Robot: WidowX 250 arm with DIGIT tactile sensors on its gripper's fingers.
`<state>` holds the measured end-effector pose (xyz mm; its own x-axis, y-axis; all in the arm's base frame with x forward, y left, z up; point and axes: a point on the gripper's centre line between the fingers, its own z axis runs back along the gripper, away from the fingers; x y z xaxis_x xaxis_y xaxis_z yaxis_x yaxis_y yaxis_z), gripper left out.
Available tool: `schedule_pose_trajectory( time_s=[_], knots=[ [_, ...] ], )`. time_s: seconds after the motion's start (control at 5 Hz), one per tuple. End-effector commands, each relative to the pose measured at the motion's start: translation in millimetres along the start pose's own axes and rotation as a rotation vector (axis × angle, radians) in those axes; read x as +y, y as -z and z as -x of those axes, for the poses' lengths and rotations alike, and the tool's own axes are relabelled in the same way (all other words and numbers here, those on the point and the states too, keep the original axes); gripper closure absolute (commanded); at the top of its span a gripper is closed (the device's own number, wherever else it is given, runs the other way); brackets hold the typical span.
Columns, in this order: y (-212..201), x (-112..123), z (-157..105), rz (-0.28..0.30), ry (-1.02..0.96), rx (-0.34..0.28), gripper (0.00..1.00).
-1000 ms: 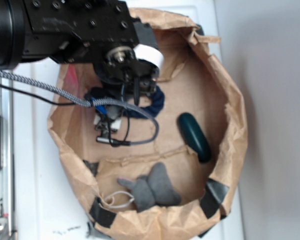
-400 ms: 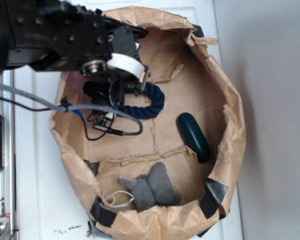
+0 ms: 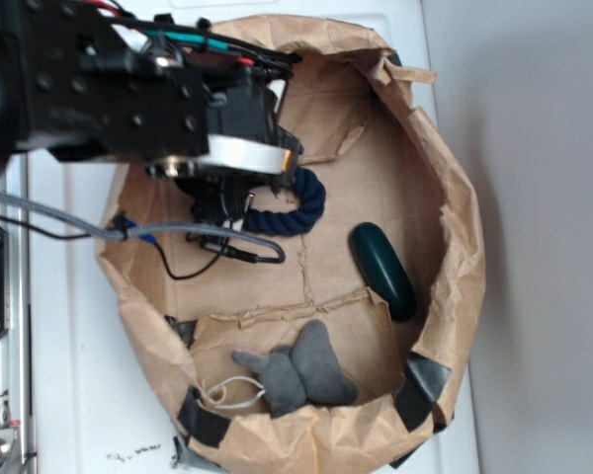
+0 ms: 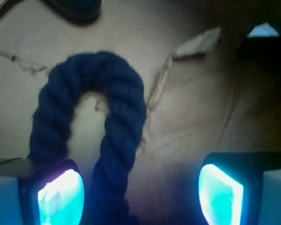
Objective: Grab the blue rope.
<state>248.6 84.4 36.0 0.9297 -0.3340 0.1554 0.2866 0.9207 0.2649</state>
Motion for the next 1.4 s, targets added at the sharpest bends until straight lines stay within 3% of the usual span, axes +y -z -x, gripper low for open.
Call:
schedule_pose_trajectory(
  time_s=[0.0, 0.2, 0.4, 0.8, 1.2],
  knots=[
    [23, -16, -12, -0.017, 0.048, 0.009, 0.00],
    [19, -27, -12, 0.092, 0.084, 0.006, 0.00],
    [22, -7, -31, 0.122, 0.056, -0.004, 1.00],
    [23, 2, -44, 0.128, 0.035, -0.016, 1.00],
    [17, -7, -36, 0.115, 0.027, -0.028, 1.00]
  ],
)
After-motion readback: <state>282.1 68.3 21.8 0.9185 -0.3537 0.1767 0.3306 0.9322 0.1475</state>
